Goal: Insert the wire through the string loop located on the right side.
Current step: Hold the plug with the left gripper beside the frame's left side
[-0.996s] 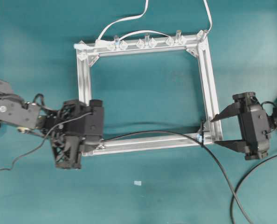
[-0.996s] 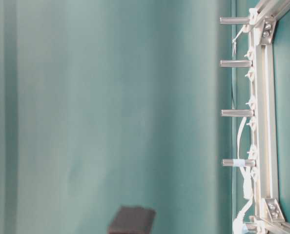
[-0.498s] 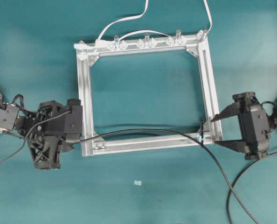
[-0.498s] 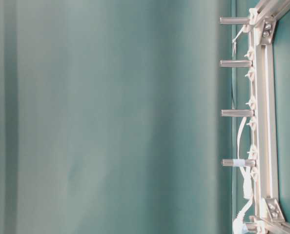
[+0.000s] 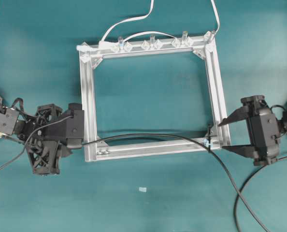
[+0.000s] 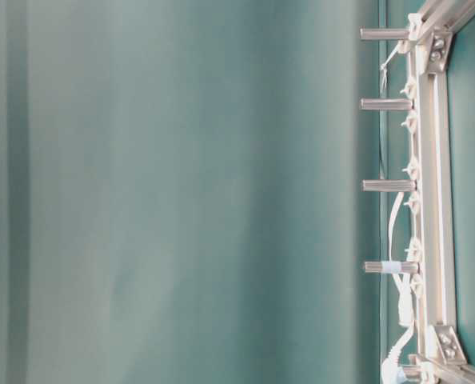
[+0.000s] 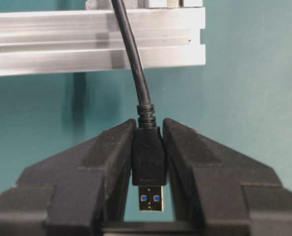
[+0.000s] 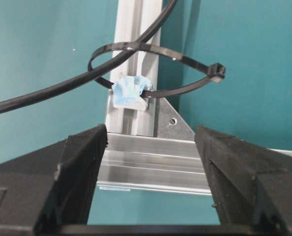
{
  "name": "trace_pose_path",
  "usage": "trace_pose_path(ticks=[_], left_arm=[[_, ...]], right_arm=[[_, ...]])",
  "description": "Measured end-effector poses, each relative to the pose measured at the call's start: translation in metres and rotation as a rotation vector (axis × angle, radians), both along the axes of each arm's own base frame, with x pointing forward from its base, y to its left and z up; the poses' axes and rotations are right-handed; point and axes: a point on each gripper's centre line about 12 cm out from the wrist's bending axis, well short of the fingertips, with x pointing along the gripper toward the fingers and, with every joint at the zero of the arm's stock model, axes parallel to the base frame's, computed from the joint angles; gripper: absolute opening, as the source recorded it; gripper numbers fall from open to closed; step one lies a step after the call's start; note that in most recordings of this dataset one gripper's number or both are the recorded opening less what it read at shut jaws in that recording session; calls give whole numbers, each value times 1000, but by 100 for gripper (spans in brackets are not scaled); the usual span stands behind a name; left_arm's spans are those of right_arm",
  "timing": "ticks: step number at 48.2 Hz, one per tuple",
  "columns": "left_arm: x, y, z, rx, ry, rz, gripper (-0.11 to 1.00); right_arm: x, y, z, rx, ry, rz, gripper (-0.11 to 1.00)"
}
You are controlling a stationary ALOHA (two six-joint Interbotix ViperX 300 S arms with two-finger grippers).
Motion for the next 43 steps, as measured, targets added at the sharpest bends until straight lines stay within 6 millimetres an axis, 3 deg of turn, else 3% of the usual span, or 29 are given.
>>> trace_pose_path(ticks=[5, 8, 13, 24, 43], left_arm=[[-3, 1, -1, 6, 27, -3, 70], [-3, 1, -1, 9, 32, -4, 81], [-3, 0, 0, 11, 30, -9, 68], [4, 0, 7, 9, -50, -21, 72], [13, 1, 41, 30, -196, -104, 70]], right_arm=[[0, 0, 0, 0, 1, 0, 82], [0, 0, 0, 0, 1, 0, 82], [0, 0, 0, 0, 0, 0, 82], [4, 1, 8, 9, -29, 0, 82], [1, 0, 39, 50, -155, -2, 81]])
